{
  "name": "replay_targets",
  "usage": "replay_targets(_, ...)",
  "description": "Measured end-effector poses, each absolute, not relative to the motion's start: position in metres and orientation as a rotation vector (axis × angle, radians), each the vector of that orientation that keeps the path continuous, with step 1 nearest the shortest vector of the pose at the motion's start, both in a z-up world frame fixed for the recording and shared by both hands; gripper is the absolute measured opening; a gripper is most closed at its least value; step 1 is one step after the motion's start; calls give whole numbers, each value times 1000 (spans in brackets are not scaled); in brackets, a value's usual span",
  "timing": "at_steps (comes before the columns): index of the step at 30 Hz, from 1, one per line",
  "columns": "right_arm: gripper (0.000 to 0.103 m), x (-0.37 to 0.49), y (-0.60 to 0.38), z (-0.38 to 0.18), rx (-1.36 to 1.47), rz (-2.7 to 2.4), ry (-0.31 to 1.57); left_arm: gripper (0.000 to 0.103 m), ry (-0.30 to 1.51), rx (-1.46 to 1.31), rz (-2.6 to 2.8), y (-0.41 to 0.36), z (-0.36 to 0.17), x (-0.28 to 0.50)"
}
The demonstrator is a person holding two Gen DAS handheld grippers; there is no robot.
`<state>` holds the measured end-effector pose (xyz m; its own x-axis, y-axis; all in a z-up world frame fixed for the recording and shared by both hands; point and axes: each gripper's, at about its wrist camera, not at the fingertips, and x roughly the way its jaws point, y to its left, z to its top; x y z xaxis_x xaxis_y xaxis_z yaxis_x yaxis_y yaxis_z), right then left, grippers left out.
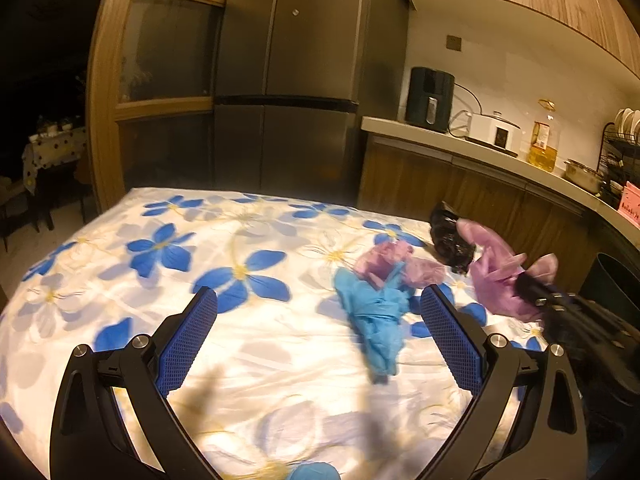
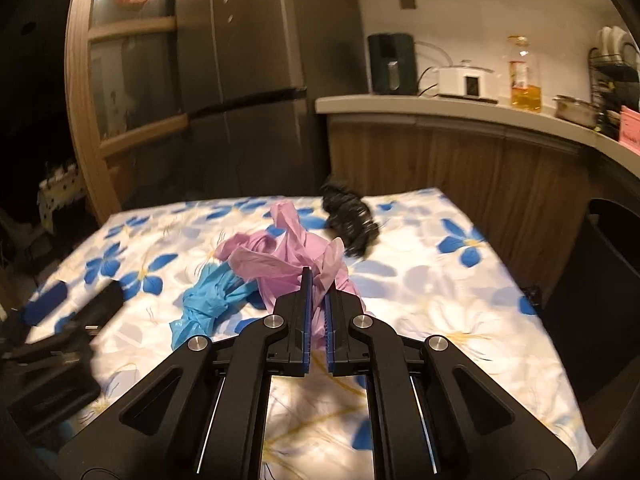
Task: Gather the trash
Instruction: 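Grasp the pink glove with the right tool near the blue glove, then grasp the blue glove with the left tool beside the right tool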
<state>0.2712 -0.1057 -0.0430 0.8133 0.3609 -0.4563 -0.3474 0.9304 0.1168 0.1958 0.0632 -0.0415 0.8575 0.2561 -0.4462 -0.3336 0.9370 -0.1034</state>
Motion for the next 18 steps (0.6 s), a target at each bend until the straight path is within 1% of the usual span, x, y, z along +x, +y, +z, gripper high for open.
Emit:
replay_targets(6, 5, 249, -131, -23, 73, 374, 435, 96, 492, -182, 307, 51, -53, 232)
replay_targets(7, 5, 247, -135, -20, 77, 374, 427, 92, 503, -183, 311, 50, -55, 237)
replay_targets(9, 5, 242, -143, -14, 86, 370, 410, 91, 531, -190, 311, 48, -59, 247)
replay_targets(13, 5, 236, -153, -7, 96, 361, 394, 74, 596, -194, 312, 48, -70, 260)
replay_targets(14, 5, 234, -155, -7, 99, 360, 392, 72, 609, -192, 311, 48, -73, 261)
replay_targets(16, 5, 233, -158, -6, 104, 358, 393, 60, 642, -207, 296, 50, -78, 265)
replay_targets(17, 5, 232, -159, -7, 105, 356, 396, 56, 664, -219, 287, 51, -82, 267)
replay_targets(18, 5, 232, -159, -8, 106, 355, 399, 44, 691, -234, 273, 53, -85, 269)
